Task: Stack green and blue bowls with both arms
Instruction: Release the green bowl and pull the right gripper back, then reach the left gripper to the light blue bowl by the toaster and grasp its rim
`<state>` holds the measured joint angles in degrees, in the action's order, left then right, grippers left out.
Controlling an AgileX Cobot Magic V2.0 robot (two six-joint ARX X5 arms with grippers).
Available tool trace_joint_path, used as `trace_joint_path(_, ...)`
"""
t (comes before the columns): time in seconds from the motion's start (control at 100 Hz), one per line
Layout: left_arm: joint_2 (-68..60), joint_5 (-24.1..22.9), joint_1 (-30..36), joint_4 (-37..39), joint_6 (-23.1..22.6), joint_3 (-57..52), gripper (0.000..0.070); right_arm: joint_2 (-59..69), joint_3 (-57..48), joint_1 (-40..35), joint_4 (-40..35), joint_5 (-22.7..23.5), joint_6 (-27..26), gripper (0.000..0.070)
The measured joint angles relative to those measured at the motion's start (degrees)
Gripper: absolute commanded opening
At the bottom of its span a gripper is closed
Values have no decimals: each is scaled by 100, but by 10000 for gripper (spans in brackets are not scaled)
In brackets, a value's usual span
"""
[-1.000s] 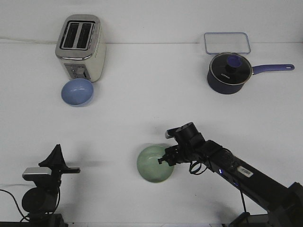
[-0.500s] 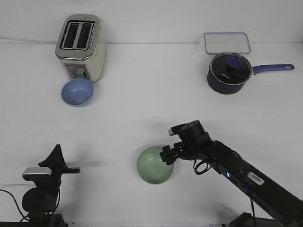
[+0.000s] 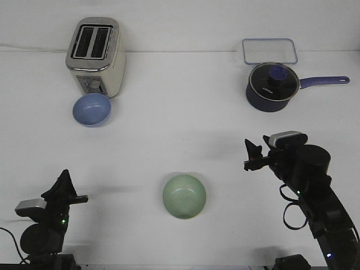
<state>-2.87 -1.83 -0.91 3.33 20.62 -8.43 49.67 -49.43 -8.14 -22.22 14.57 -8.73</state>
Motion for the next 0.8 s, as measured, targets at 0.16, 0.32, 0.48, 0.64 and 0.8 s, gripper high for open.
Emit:
trace_joint_path(0.16, -1222, -160, -17, -719, 46, -1340, 15, -809, 879, 411, 275, -2, 83, 415)
trace_joint_path(0.32, -3193, -225, -92, -1683, -221, -3198, 14, -1436, 1639, 590, 315, 0, 98, 415)
trace_joint_path(0.48, -5261, -229, -166, -2559, -715, -4922, 71, -1738, 1886, 625, 278, 17, 83, 415)
trace_joint_path(0.64, -6889, -227, -295, -3012, -890, -6124, 591, -1871, 1884, 625, 326, 24, 79, 415)
trace_joint_path(0.8, -8011, -94, -417, -3108, -1095, -6975, 626, -1880, 1884, 625, 323, 28, 79, 415)
